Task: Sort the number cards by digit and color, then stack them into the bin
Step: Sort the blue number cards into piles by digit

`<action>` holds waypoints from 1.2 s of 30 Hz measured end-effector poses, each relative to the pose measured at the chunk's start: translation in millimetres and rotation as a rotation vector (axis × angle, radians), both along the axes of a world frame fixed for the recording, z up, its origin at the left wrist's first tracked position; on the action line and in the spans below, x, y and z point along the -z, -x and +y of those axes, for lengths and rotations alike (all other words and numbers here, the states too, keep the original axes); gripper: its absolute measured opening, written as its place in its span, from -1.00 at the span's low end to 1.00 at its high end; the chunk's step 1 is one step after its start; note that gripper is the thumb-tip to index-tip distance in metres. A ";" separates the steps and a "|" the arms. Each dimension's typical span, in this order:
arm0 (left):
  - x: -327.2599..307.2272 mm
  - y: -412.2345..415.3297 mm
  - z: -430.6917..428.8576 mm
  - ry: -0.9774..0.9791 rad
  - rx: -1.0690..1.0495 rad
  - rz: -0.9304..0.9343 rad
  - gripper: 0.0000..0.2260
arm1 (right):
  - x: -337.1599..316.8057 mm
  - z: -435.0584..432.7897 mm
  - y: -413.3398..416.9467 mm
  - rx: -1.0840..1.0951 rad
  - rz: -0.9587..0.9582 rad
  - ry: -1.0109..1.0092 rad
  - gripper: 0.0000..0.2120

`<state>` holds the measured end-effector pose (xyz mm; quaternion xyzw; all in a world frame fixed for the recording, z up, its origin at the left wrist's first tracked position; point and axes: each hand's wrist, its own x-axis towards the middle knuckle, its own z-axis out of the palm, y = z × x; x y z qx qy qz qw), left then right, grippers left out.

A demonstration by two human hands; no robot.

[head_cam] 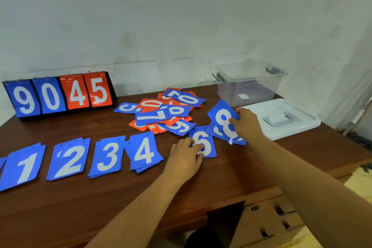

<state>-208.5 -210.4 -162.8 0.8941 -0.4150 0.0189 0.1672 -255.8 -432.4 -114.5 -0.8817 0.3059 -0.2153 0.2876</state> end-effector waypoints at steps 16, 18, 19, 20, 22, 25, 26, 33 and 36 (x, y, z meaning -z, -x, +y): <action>13.8 -2.7 11.9 0.102 0.010 -0.054 -0.66 | 40.3 28.1 19.1 -0.031 0.387 0.292 -0.70; 12.4 -2.5 12.1 0.097 0.011 -0.038 -0.66 | 38.4 33.1 23.7 -0.026 0.393 0.320 -0.70; 11.9 -2.5 12.6 0.097 0.011 -0.031 -0.66 | 38.0 35.1 25.6 -0.013 0.386 0.357 -0.69; 11.8 -2.5 13.0 0.098 0.010 -0.024 -0.66 | 37.6 36.9 27.4 0.002 0.387 0.394 -0.63; 11.3 -2.0 13.7 0.103 0.009 -0.022 -0.66 | 36.9 39.2 29.5 0.005 0.433 0.399 -0.46; 10.4 -1.5 13.5 0.104 0.013 -0.009 -0.66 | 35.0 37.6 31.2 -0.042 0.449 0.362 -0.45; 10.0 -1.3 13.6 0.105 0.012 -0.004 -0.66 | 33.4 36.5 31.6 -0.049 0.437 0.344 -0.48; -3.7 -14.3 18.6 0.226 -0.029 0.050 -0.63 | 22.4 39.7 13.8 -0.042 0.335 0.323 -0.59; -18.4 -49.1 31.2 0.250 -0.161 0.031 -0.68 | 8.8 50.7 -14.3 -0.123 0.309 0.249 -0.56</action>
